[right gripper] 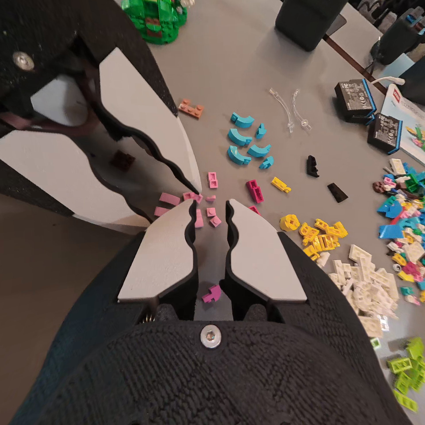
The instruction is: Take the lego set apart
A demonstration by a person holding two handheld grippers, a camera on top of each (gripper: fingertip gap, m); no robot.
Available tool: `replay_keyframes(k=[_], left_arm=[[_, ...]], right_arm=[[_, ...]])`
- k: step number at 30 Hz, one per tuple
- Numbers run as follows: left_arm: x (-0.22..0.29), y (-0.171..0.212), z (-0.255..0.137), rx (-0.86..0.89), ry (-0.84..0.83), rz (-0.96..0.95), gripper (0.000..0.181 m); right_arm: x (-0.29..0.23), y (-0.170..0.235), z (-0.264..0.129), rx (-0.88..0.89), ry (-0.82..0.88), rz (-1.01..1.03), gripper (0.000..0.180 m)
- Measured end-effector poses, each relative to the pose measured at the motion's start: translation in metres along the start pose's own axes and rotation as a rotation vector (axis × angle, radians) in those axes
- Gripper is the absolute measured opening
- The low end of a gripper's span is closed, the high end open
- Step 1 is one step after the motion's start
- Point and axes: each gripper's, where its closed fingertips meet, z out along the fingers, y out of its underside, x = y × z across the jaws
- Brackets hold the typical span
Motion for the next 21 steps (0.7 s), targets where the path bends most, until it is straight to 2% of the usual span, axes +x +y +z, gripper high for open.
replay_keyframes(k=[6, 10, 13, 16, 18, 21], left_arm=[[-0.006, 0.002, -0.006, -0.006, -0.019, -0.005, 0.042], [-0.02, 0.009, -0.052, 0.016, -0.086, -0.091, 0.046], [-0.032, 0.042, -0.108, -0.025, -0.203, -0.233, 0.048], [-0.036, 0.092, -0.159, -0.118, -0.315, -0.364, 0.049], [-0.03, 0.12, -0.178, -0.179, -0.327, -0.478, 0.046], [-0.015, 0.142, -0.181, -0.238, -0.288, -0.579, 0.034]], right_arm=[[0.0, -0.006, -0.006, 0.018, 0.008, -0.011, 0.023], [-0.012, -0.029, -0.028, 0.143, -0.058, -0.022, 0.023], [-0.038, -0.046, -0.042, 0.253, -0.208, -0.049, 0.023], [-0.066, -0.054, -0.039, 0.274, -0.355, -0.08, 0.023], [-0.085, -0.059, -0.028, 0.269, -0.418, -0.125, 0.023], [-0.114, -0.067, -0.005, 0.225, -0.498, -0.209, 0.024]])
